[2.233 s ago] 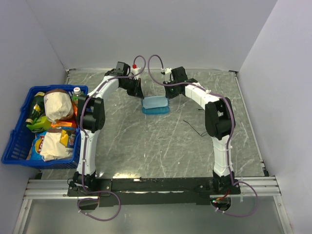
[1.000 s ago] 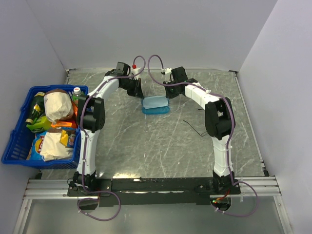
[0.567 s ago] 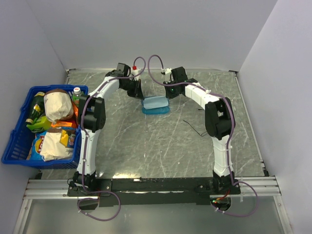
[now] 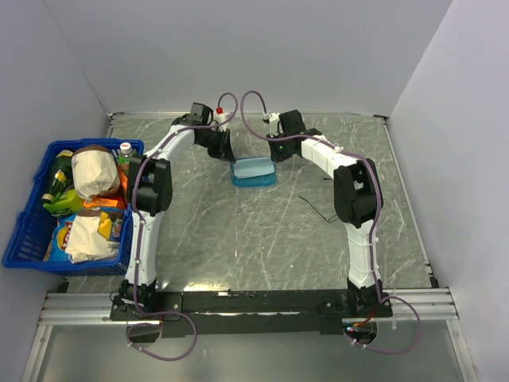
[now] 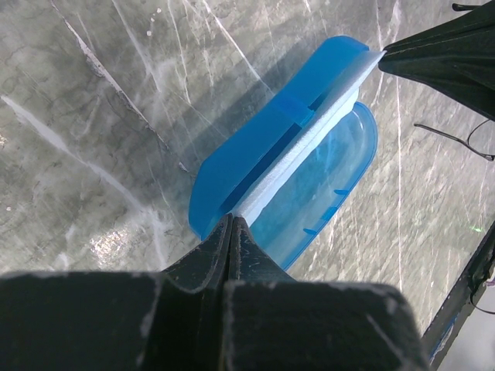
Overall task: Organize the sunglasses
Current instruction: Place the folded cleaning cloth.
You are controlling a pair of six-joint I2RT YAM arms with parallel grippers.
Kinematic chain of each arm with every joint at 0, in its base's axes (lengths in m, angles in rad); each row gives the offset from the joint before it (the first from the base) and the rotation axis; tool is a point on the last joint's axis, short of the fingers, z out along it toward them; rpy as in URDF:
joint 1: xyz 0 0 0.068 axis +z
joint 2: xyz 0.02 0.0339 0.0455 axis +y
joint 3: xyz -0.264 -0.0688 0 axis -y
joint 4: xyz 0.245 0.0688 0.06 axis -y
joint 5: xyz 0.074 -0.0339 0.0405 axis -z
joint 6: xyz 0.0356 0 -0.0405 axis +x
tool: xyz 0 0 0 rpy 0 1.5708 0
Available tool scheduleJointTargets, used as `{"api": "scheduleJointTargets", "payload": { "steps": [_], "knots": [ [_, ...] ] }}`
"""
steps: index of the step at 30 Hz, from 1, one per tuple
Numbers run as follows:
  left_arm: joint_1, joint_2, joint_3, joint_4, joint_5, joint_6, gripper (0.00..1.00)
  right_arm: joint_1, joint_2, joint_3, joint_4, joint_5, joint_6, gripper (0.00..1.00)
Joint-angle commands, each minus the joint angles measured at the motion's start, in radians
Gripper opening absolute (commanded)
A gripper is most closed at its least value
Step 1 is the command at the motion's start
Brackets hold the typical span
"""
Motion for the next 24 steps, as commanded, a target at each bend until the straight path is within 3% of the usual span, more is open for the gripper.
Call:
{"api": "scheduleJointTargets", "payload": {
  "steps": [1, 24],
  "knots": [
    [-0.002, -0.022, 0.011, 0.026, 0.003, -0.016, 0.01, -0.001, 0.02, 0.046, 0.0, 0.015, -0.002, 0.03],
    [-0.002, -0.01, 0.015, 0.043, -0.016, -0.03, 0.01, 0.008, 0.029, 0.051, 0.003, 0.032, -0.008, 0.15]
  ]
}}
